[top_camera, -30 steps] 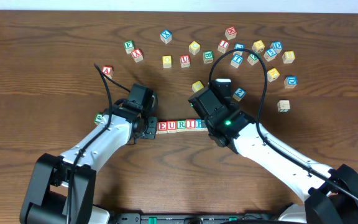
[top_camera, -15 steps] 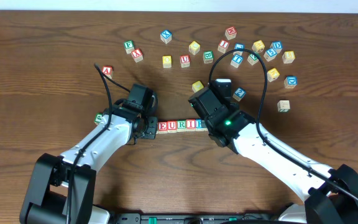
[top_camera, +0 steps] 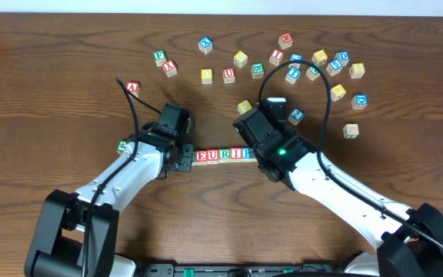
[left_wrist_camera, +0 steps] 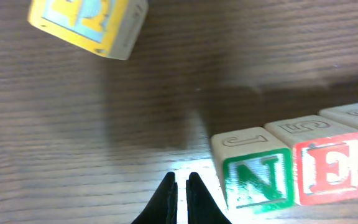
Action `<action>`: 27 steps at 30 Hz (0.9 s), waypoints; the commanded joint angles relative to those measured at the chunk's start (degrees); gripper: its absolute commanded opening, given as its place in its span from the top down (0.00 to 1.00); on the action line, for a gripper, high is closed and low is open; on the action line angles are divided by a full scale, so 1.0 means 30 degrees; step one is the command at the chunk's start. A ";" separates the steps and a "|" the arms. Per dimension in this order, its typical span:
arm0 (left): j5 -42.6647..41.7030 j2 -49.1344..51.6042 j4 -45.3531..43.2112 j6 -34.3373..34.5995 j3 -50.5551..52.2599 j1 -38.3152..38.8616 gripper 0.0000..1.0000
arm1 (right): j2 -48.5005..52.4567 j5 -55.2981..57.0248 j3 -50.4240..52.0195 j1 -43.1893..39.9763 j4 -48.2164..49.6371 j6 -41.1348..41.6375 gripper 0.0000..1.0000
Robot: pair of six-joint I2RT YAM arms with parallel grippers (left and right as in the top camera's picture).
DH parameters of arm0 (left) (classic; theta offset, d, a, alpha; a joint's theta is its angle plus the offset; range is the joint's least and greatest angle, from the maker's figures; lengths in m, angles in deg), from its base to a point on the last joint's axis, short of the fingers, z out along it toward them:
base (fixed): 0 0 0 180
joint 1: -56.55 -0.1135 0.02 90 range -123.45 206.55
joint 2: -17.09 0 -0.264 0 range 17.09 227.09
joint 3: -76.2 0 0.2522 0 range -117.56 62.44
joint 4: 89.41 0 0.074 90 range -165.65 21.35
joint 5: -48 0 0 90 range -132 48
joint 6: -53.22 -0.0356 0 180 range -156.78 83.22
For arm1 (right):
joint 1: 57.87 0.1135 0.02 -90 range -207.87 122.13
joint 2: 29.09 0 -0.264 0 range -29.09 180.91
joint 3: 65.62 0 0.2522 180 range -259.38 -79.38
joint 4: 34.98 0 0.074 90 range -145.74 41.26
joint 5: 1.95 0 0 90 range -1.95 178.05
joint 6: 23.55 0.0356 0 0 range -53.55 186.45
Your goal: Spell out NEURIPS
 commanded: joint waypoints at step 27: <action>-0.3162 -0.8378 -0.1107 0.0189 -0.0408 -0.2892 0.84 | -0.3424 0.0379 -0.0182 -0.2922 -0.2470 0.0874 0.99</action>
